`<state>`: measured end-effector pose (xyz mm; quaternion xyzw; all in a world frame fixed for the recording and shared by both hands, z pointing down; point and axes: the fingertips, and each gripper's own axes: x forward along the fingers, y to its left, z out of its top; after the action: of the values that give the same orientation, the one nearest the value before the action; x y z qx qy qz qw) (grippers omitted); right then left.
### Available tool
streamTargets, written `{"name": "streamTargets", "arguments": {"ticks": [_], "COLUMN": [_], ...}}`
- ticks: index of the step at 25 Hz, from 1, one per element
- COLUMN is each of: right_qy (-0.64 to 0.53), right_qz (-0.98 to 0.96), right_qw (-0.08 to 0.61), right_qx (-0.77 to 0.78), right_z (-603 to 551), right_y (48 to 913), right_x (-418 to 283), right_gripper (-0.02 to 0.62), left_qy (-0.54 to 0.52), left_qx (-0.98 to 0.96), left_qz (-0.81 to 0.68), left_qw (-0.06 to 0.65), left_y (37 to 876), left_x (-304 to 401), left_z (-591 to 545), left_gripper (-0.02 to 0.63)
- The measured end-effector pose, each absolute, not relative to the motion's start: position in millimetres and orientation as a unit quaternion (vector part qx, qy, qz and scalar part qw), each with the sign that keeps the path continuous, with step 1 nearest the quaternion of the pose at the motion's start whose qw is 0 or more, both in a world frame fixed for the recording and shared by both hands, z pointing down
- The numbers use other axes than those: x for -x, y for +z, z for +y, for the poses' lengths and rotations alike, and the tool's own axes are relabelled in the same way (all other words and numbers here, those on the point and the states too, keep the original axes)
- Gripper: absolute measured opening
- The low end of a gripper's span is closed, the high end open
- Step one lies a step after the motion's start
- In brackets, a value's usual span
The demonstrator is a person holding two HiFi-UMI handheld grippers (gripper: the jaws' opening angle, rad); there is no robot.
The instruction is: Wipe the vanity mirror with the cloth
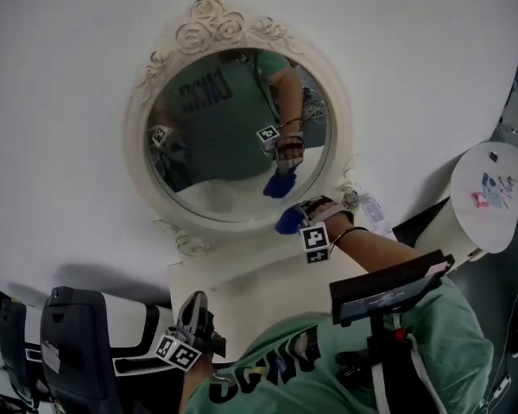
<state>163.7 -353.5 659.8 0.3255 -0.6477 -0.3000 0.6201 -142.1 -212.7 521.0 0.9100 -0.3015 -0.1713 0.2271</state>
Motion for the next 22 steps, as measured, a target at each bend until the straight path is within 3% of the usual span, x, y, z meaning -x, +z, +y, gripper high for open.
{"name": "streamTargets", "arguments": {"ticks": [8,12,19,22], "right_qy": [-0.1,0.013,0.076,0.079], "right_qz": [-0.843,-0.891,-0.886,-0.882], "right_qw": [0.377,0.262,0.156,0.158], "right_qx": [-0.371,-0.37,-0.431,-0.438], "right_z": [-244.3,-195.0,-189.6,-188.4], "right_y": [644.1,645.3,605.2,596.3], "right_x": [-203.8,-201.7,-220.1,-199.5], "right_gripper": [0.049,0.049,0.049,0.049], "left_qy": [-0.12,-0.103,-0.07,-0.081], "left_qx": [-0.925,-0.93,-0.951,-0.953], "left_qz": [-0.279,-0.267,-0.227,-0.217], "left_qw": [0.23,0.233,0.2,0.194], "left_y": [513.9,514.3,526.3,526.8], "left_x": [-4.8,-27.5,-29.6,-14.2], "left_z": [-184.1,-174.7,-174.7,-175.2], "left_gripper": [0.0,0.0,0.0,0.0]}}
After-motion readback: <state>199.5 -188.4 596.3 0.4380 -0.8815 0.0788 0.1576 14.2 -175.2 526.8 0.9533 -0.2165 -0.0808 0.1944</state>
